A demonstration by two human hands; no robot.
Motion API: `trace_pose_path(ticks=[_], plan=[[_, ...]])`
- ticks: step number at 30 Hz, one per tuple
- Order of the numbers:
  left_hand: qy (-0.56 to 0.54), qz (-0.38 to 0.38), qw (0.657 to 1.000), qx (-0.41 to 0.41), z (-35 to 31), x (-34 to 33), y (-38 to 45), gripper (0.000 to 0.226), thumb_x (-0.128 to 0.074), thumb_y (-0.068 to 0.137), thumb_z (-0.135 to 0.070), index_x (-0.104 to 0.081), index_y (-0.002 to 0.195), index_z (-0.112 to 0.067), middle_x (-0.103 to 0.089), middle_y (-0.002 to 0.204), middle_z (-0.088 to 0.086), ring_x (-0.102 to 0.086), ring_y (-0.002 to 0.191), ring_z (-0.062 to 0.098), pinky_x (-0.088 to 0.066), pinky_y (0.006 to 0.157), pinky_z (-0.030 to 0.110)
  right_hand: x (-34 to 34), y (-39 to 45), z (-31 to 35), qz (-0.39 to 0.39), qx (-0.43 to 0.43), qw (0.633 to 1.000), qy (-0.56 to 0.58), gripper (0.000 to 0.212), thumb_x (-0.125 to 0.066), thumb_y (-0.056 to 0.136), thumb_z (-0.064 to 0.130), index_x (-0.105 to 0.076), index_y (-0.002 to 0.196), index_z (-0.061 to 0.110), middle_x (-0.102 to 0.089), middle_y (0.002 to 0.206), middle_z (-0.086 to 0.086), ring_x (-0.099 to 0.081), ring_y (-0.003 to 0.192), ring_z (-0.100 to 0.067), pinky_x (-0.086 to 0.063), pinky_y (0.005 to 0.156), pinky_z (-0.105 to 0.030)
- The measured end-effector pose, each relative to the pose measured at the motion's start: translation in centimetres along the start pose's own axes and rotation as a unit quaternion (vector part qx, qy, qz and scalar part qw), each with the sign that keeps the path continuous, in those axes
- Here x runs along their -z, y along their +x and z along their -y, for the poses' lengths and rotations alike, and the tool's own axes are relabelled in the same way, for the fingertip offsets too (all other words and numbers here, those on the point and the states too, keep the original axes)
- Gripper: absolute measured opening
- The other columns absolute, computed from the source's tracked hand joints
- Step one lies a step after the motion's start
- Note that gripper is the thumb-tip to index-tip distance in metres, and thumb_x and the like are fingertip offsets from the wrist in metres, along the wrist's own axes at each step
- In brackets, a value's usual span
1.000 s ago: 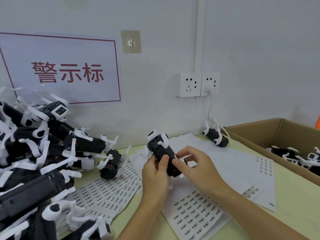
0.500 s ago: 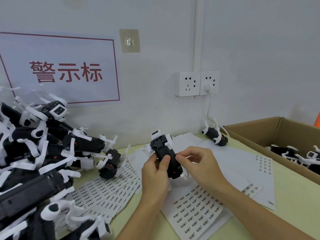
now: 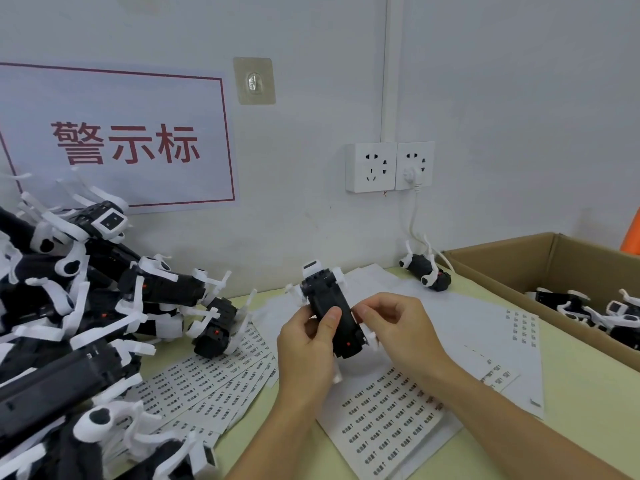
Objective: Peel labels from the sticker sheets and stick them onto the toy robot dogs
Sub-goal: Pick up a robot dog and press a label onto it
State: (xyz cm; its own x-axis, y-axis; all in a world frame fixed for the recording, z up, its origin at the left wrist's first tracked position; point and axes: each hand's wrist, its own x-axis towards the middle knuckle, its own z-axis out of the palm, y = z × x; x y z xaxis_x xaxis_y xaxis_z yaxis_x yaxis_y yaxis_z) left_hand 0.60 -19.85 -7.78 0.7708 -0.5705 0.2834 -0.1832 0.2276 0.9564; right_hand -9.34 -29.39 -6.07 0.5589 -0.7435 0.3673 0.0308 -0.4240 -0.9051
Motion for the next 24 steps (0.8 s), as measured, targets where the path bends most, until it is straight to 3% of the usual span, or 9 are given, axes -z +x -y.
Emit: trace_pose_path(ticks=[5,9,14,18,21,24], plan=[[0.005,-0.015,1.0,-0.005,-0.3,0.1,-0.2,0.024,-0.071,0.091,-0.035,-0.074,0.08,-0.014,-0.075,0.073,0.006,-0.072,0.074,0.027,-0.057,0.07,0.04,0.2,-0.2,-0.3,0.048,-0.016,0.999,0.004,0.019,-0.058,0.099,0.013,-0.076,0.095,0.014,-0.077,0.088,-0.002,-0.073,0.088,-0.017,-0.057,0.085,-0.035],[0.002,-0.021,1.0,0.002,-0.4,0.1,-0.2,0.026,-0.072,0.091,-0.035,-0.073,0.078,-0.012,-0.074,0.072,0.009,-0.071,0.075,0.032,-0.057,0.071,0.045,0.1,-0.4,-0.2,0.074,-0.04,0.995,0.048,0.016,-0.057,0.099,0.011,-0.073,0.099,0.014,-0.076,0.087,-0.009,-0.073,0.086,-0.03,-0.059,0.077,-0.035],[0.001,-0.024,1.0,-0.001,-0.3,0.1,-0.2,0.023,-0.07,0.093,-0.034,-0.073,0.083,-0.014,-0.075,0.076,0.004,-0.071,0.077,0.024,-0.056,0.069,0.038,0.2,-0.4,-0.3,0.096,-0.056,0.99,0.083,0.023,-0.051,0.1,0.004,-0.073,0.101,0.013,-0.076,0.088,-0.011,-0.072,0.083,-0.028,-0.058,0.07,-0.032],[-0.018,-0.043,0.999,-0.006,-0.3,0.3,-0.2,0.009,-0.069,0.093,-0.028,-0.064,0.099,-0.023,-0.074,0.084,-0.014,-0.069,0.08,0.0,-0.047,0.063,0.009,0.0,-0.6,-0.7,0.071,-0.028,0.991,0.114,0.032,-0.046,0.091,0.01,-0.073,0.106,0.02,-0.074,0.103,-0.005,-0.069,0.101,-0.018,-0.055,0.076,-0.029],[-0.032,-0.04,0.999,-0.006,-0.3,0.3,-0.2,0.015,-0.07,0.092,-0.029,-0.06,0.102,-0.024,-0.075,0.088,-0.013,-0.072,0.082,0.008,-0.05,0.068,0.014,-0.2,-1.1,-0.6,0.025,0.054,0.996,0.071,0.036,-0.044,0.087,0.025,-0.07,0.112,0.026,-0.07,0.113,0.012,-0.06,0.114,-0.006,-0.049,0.087,-0.023],[-0.035,-0.051,0.998,-0.014,-0.3,0.3,-0.2,0.019,-0.07,0.09,-0.039,-0.061,0.101,-0.025,-0.073,0.088,-0.019,-0.07,0.081,0.001,-0.051,0.069,0.017,-0.4,-1.5,-0.2,0.043,0.12,0.992,0.015,0.034,-0.052,0.09,0.03,-0.064,0.121,0.029,-0.066,0.121,0.017,-0.056,0.122,-0.004,-0.045,0.097,-0.023]])
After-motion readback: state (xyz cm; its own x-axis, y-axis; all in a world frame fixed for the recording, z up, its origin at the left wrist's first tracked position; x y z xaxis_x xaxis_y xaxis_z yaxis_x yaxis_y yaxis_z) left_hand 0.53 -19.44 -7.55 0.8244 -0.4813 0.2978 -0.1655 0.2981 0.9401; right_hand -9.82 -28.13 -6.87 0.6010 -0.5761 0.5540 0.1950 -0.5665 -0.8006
